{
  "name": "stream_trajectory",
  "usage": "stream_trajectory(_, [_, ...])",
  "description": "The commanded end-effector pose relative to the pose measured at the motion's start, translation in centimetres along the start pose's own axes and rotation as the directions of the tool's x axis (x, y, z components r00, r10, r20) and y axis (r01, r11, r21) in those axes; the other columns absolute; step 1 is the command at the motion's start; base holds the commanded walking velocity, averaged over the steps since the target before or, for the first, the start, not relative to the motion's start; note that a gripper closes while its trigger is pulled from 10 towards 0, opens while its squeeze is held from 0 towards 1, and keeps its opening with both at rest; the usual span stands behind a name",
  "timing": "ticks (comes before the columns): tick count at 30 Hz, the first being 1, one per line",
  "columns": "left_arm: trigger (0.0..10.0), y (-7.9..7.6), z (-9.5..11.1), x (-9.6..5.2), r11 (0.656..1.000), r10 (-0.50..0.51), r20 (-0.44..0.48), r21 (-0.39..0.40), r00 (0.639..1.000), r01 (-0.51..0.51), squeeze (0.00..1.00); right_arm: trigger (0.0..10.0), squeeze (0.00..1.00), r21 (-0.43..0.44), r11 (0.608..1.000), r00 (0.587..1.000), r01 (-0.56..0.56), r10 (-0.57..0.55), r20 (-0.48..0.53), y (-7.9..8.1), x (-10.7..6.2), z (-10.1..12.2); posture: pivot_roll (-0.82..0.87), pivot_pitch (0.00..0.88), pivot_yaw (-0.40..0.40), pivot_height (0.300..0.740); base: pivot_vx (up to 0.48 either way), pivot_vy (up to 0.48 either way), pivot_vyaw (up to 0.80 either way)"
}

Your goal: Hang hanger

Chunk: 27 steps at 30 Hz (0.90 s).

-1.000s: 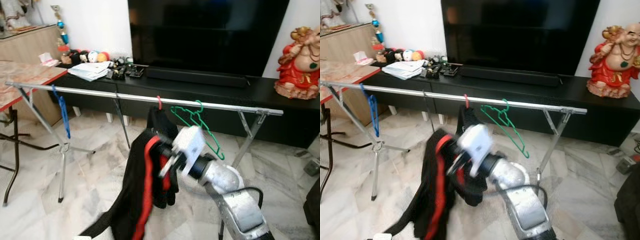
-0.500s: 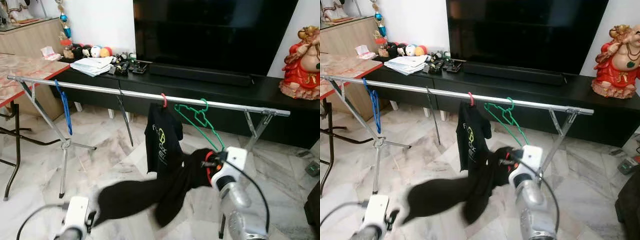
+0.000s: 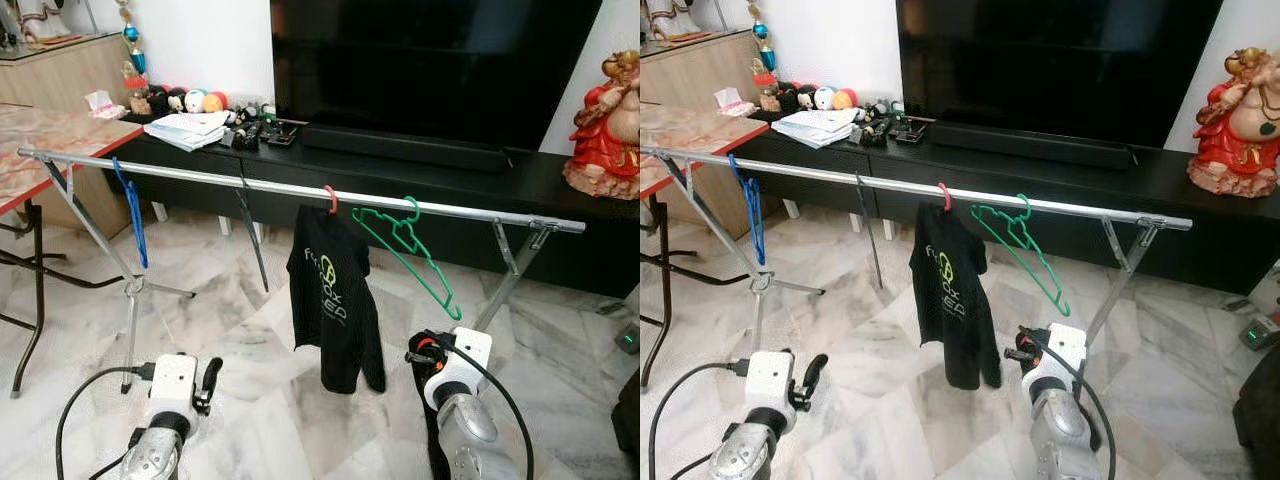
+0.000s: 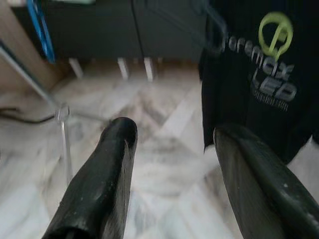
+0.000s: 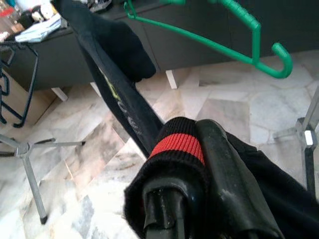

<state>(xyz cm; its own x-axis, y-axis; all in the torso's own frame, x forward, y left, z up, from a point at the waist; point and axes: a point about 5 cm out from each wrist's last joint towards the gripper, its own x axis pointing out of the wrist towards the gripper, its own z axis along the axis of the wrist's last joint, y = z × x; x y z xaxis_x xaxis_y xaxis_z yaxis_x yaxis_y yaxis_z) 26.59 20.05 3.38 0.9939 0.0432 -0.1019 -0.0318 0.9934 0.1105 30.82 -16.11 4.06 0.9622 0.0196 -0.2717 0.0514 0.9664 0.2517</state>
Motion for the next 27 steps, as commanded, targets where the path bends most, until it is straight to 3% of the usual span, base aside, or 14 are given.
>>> stream_trajectory(1, [10.0, -0.6, 0.2, -0.1, 1.000, -0.023, -0.001, 0.004, 1.000, 0.023, 0.00, 10.0, 0.00, -0.002, 1.000, 1.000, 0.004, -0.004, 0.027, 0.0, 0.2, 0.3, 0.03, 0.000, 0.031, 0.740, 0.000, 0.000, 0.00])
stream_trajectory(9, [10.0, -1.0, 0.8, -0.1, 0.999, -0.036, -0.013, -0.013, 0.999, 0.036, 0.00, 10.0, 0.00, 0.002, 1.000, 0.998, 0.013, -0.013, 0.054, -0.1, 0.2, 0.4, 0.03, 0.000, 0.034, 0.740, 0.000, 0.000, 0.00])
stream_trajectory(27, [10.0, -1.3, 1.3, -0.5, 0.997, -0.071, -0.032, 0.022, 0.997, 0.072, 0.00, 10.0, 0.00, -0.014, 1.000, 1.000, -0.009, 0.009, 0.029, 0.3, 0.1, -0.6, 0.03, 0.000, 0.032, 0.740, 0.000, 0.372, 0.00])
